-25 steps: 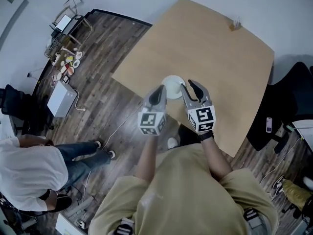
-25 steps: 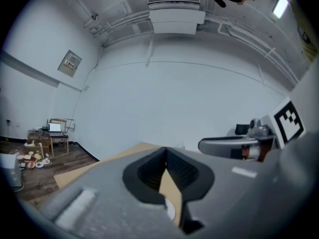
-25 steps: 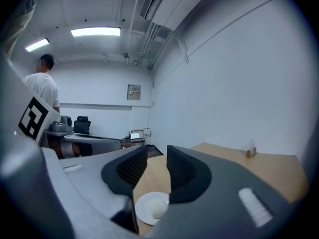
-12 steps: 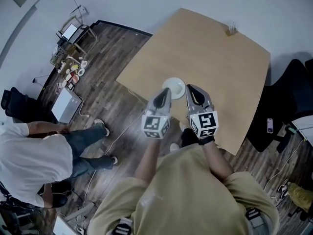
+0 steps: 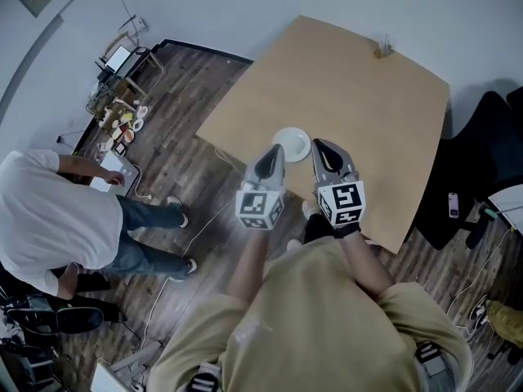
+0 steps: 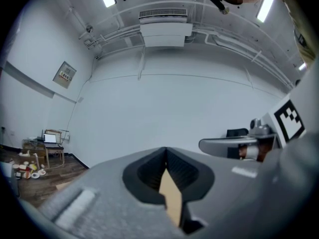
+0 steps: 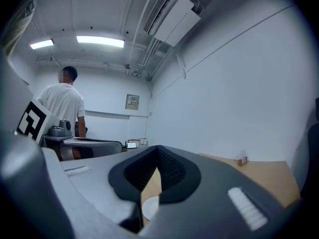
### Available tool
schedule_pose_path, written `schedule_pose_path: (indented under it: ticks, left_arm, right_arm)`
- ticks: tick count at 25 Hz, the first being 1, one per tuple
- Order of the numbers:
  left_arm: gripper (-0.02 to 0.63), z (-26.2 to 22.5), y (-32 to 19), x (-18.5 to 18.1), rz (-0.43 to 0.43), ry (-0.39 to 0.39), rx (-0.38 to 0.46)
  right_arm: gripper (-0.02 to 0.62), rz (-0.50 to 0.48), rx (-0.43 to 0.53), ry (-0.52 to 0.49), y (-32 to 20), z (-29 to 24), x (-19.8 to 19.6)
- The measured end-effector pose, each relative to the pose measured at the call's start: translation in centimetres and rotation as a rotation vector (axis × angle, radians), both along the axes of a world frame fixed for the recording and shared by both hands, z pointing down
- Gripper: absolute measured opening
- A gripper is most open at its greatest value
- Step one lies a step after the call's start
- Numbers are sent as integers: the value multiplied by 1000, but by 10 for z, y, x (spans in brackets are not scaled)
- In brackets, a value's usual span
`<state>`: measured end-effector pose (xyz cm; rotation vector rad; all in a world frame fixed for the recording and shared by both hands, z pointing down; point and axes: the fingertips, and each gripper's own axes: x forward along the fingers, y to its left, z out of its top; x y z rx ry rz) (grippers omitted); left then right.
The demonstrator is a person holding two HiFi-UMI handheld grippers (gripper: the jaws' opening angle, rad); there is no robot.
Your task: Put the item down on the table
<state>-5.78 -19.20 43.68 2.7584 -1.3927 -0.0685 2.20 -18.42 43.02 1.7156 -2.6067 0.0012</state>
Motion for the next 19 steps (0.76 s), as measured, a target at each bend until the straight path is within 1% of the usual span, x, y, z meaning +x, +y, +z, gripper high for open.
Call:
schedule_pose_path:
  ticks: [6, 11, 19]
  left_arm:
    - [2, -5, -2, -2, -10, 4, 12]
    - [3, -6, -4, -10, -30, 10, 17]
    - [2, 0, -17, -21, -48, 6, -1]
  right_arm:
    - [5, -6, 19, 12, -3, -7, -1]
    - [5, -2, 32, 4, -7, -9, -4]
    - [5, 5, 11, -4, -22, -4, -7]
